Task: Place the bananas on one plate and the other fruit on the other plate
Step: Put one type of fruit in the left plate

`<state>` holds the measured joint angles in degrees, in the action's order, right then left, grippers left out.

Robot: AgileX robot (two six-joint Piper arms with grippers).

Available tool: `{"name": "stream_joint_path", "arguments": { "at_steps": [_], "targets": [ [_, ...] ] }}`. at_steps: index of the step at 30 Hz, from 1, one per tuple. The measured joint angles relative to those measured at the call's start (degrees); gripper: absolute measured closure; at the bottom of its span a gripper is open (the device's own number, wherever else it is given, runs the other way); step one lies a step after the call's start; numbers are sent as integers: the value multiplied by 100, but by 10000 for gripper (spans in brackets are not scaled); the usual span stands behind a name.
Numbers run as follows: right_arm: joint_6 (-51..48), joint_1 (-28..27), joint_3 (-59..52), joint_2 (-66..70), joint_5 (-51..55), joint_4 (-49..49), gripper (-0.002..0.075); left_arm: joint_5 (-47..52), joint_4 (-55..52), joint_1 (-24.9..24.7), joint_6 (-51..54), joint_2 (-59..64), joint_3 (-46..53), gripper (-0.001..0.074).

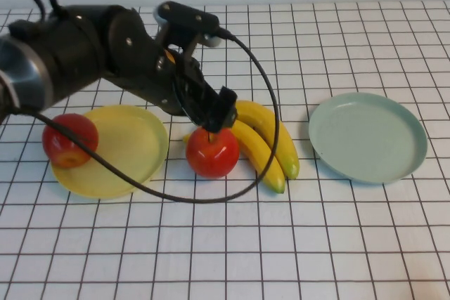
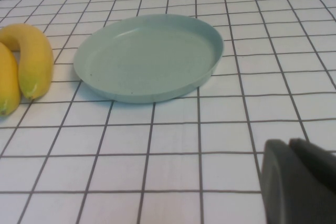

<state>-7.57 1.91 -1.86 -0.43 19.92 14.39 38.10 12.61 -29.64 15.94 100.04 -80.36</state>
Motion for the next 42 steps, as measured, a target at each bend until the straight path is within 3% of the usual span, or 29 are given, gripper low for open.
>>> {"name": "stream_joint_path", "arguments": {
  "at_steps": [17,42],
  "targets": [
    [0,0,0,0,0,0,741,123,-16,-143,588,696,0,67],
    [0,0,0,0,0,0,741,-87,-378,-143,451,987,-114,71]
  ]
}}
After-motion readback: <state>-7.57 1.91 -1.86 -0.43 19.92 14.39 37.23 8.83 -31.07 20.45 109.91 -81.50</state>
